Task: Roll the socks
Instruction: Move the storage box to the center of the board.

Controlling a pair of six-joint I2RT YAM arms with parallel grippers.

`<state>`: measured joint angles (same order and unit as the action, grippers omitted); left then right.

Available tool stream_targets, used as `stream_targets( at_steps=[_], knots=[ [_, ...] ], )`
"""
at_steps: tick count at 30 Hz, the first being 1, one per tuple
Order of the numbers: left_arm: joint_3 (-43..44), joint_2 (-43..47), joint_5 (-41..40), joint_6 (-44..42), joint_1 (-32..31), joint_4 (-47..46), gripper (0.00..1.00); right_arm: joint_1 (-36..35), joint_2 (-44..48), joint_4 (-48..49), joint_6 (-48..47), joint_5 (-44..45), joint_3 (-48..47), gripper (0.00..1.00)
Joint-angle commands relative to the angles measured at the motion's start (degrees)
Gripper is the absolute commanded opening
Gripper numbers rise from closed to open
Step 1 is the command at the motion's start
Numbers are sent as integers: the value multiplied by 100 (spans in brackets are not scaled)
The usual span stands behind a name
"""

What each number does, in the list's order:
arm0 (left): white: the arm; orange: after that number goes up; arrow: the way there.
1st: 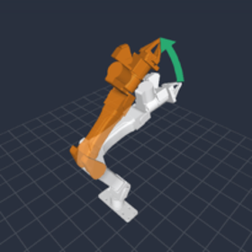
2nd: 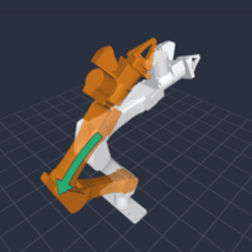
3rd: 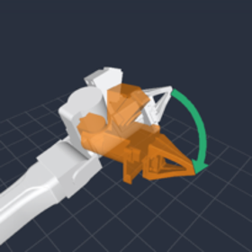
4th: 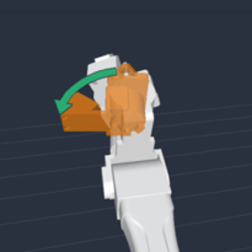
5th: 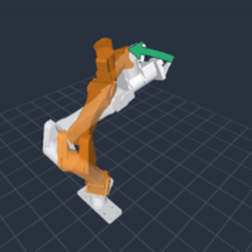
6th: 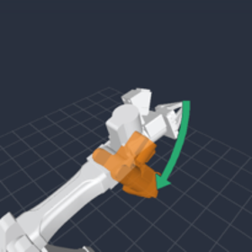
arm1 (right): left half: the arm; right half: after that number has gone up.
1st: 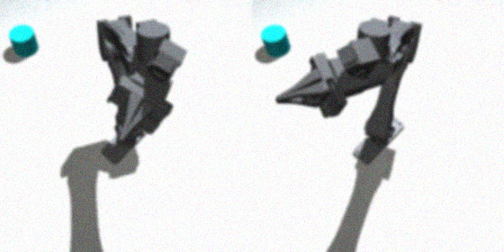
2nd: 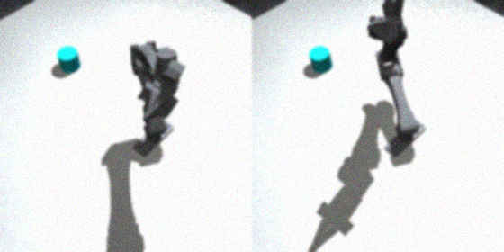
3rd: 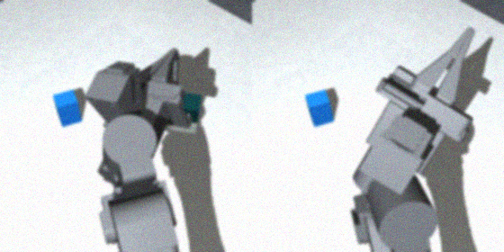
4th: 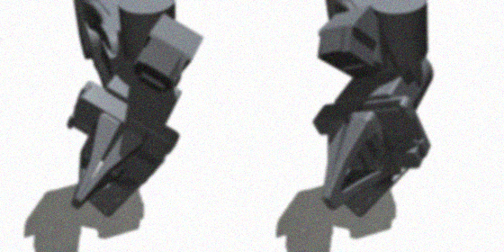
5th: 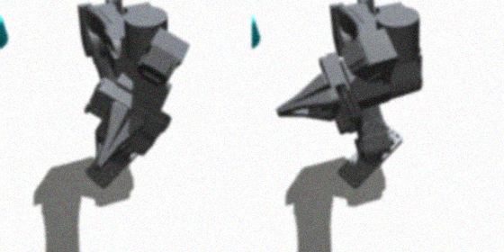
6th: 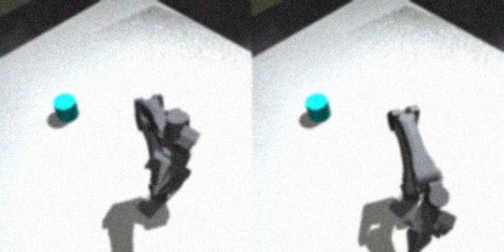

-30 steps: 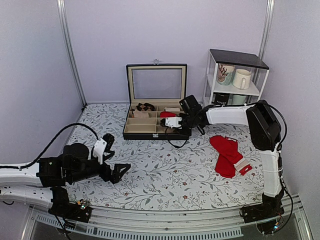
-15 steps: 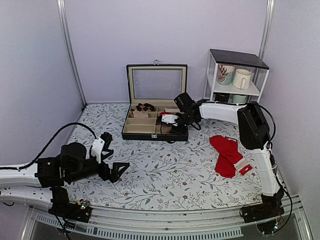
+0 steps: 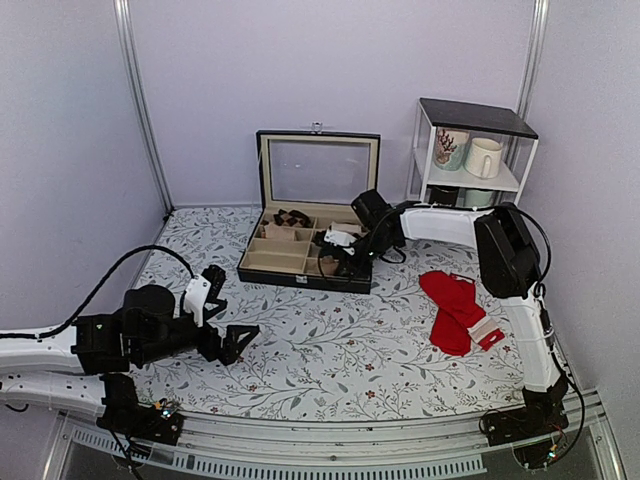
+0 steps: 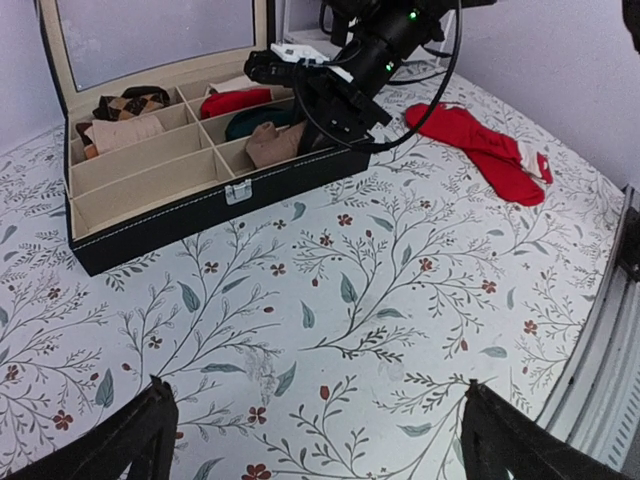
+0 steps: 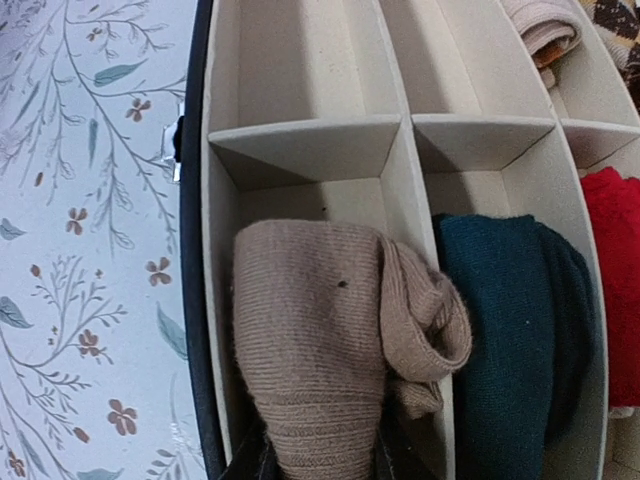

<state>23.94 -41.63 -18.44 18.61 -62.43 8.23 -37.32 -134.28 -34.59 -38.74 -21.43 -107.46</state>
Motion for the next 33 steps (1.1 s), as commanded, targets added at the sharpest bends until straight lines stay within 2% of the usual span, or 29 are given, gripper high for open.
stream_targets(
  at_steps=[1, 8, 17, 24, 33],
  knots=[
    [-58, 86, 39, -60, 95, -18, 100, -166, -598, -1739, 502, -445, 682, 22],
    [-98, 107, 59, -82, 91, -74, 100, -163, -286, -993, 1620, -347, 1144, 24],
    [-91, 80, 77, -108, 92, -96, 99, -162, -181, -514, 2568, -255, 1434, 40],
    [-84, 64, 88, -126, 101, -121, 99, -170, -84, -351, 2845, -400, 1436, 44],
    [-48, -20, 86, -174, 100, -154, 99, -197, 226, -365, 2626, -266, 1370, 57]
  ],
)
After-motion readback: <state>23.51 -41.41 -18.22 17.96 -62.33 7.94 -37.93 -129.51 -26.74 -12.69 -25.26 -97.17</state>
